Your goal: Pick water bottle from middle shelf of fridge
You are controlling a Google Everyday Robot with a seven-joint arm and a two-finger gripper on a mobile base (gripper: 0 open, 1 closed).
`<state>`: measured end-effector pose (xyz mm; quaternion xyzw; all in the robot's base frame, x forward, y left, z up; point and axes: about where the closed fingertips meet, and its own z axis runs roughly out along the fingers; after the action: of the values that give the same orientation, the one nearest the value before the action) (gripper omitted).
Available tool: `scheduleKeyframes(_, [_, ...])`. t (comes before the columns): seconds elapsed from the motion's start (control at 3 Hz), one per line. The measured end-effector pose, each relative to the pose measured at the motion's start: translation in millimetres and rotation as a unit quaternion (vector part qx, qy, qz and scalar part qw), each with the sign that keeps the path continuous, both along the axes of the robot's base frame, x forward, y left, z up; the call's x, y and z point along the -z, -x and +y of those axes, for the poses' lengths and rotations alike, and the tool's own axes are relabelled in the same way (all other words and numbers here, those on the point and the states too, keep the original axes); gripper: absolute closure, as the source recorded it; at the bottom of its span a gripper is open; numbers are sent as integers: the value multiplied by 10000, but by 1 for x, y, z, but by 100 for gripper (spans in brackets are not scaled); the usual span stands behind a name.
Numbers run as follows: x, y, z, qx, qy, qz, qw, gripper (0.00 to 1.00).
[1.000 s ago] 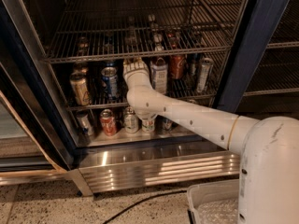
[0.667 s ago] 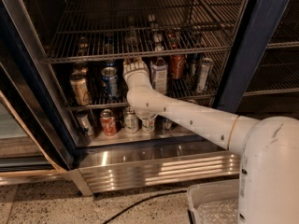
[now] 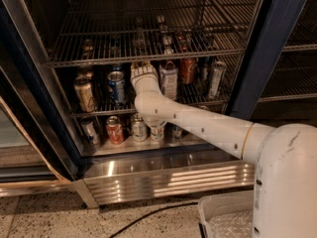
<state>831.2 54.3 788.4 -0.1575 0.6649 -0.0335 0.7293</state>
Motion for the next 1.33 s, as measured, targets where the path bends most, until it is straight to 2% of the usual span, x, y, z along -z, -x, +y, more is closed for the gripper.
scheduleKeyframes(0.33, [0,0,0,0,0,0,10000,91])
scheduleKeyframes(1.0, [0,0,0,0,0,0,10000,57])
scheduleKeyframes(1.33, [0,0,0,0,0,0,10000,55])
